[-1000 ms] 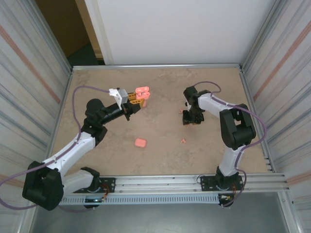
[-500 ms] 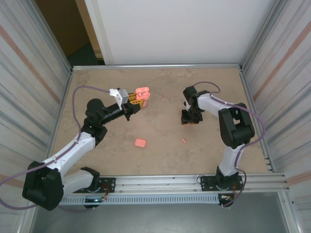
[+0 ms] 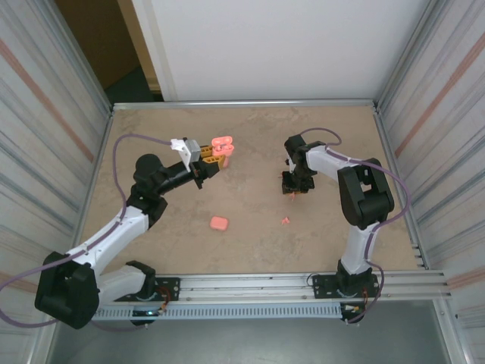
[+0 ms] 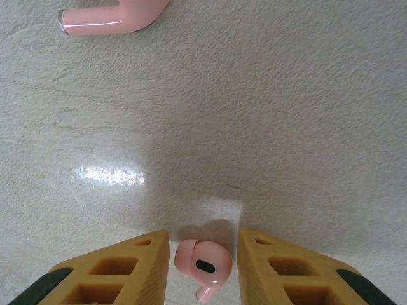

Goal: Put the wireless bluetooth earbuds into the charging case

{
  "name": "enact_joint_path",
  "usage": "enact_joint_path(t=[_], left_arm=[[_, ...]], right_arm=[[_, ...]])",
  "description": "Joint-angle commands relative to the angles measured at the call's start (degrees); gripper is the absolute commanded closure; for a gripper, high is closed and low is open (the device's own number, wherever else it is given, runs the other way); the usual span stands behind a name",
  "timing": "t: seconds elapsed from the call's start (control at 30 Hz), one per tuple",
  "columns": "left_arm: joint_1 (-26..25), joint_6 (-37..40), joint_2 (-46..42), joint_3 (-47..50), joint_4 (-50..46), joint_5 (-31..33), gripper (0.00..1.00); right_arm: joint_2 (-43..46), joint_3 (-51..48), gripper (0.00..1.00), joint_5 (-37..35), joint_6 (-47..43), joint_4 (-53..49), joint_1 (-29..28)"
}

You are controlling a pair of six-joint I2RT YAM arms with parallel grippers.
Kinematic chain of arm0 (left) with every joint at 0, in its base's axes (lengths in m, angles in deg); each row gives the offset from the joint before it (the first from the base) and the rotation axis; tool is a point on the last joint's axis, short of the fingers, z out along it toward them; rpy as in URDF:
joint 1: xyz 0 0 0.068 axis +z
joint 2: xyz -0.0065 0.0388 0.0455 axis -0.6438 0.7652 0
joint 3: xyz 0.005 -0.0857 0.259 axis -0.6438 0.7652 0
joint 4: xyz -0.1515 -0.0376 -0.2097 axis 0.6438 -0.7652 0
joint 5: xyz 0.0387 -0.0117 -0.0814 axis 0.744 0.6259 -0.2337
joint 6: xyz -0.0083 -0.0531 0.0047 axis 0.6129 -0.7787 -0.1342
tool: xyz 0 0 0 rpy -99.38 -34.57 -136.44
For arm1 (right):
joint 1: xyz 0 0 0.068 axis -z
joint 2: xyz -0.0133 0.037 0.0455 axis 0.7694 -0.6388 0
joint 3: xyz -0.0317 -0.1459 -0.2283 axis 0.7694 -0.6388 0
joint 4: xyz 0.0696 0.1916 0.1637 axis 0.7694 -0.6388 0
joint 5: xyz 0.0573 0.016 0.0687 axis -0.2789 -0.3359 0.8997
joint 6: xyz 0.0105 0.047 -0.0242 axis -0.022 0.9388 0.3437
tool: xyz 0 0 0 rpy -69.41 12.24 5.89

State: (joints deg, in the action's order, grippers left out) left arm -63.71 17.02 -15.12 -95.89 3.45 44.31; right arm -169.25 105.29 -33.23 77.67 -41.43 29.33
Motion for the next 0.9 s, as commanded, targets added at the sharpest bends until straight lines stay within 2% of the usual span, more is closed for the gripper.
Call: enact_joint_path(t=[0.0,0.23,0.43,0.87], left_arm=[[-0.2,1.1,-1.3,-1.7,0.3,0.5,1.00],[-0.2,1.1,-1.2,-1.8,0.3,0.5,1.00],[-0.3,1.1,-1.1,-1.9,0.3,0.4,1.00],[-0.4,-2.3,1.7,-1.6,4.1,-0.1,1.00]], right_arm=[[-1.0,1.3,0.69,1.0,-0.3,-0.5,0.0],[-0.7,1.2,0.76,1.0,-0.5,-1.1,0.0],[1.1,1.3,0.76,0.4,-0.8,-1.7,0.0],[12.6,3.7,0.76,-2.3,-2.8,-1.7,-2.3]])
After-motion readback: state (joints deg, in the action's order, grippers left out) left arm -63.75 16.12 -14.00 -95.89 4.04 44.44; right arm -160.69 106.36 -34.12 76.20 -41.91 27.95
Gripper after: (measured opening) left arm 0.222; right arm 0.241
